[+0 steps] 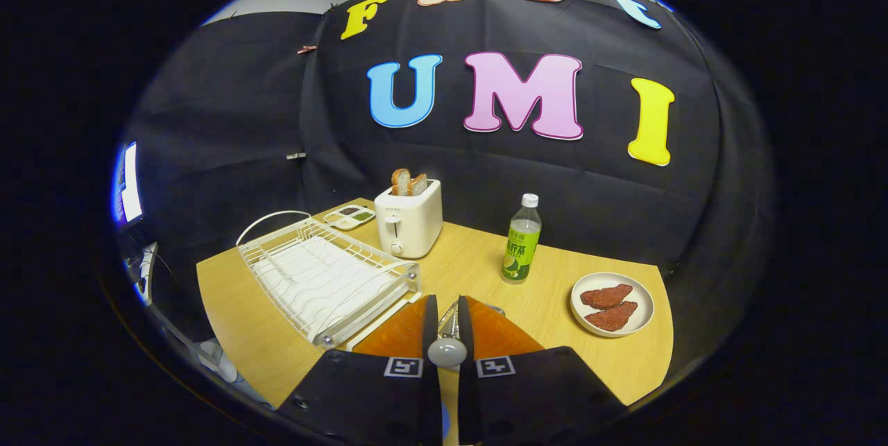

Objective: Take the plate from the dish rack, then take the spoon from the basket and place it into the plate.

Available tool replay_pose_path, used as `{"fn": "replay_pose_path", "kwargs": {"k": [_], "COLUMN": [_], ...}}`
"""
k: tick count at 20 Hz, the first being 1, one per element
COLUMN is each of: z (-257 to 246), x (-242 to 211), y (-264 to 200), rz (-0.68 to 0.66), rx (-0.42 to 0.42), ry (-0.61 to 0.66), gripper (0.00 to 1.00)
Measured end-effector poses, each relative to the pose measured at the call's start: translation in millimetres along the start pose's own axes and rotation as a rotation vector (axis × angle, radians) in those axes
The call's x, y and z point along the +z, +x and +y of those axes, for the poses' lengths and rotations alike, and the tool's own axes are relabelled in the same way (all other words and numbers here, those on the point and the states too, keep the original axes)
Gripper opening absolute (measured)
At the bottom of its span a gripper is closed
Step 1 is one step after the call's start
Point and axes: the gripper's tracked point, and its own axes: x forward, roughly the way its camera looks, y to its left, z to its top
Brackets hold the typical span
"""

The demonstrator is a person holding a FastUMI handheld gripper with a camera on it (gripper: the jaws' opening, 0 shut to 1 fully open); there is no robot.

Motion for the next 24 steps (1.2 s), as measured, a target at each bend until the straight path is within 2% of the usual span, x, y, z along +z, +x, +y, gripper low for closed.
{"fn": "replay_pose_path", "kwargs": {"k": [8,11,17,19,24], "z": [41.1,58.5,84.9,88.4,86.0], "x": [-8.6,-35.1,-96.1,-111.0,-112.7], "y": [-30.4,-29.3,-20.4,-23.3,-25.2], "rz": [-0.041,0.002,0.091,0.134,0.139], "rx": [0.087,0.142,0.212,0.224,0.216], "ry": [-0.070,-0.051,-0.112,-0.113,-0.105], "gripper": [0.13,0.13,0.13,0.15,0.16]}}
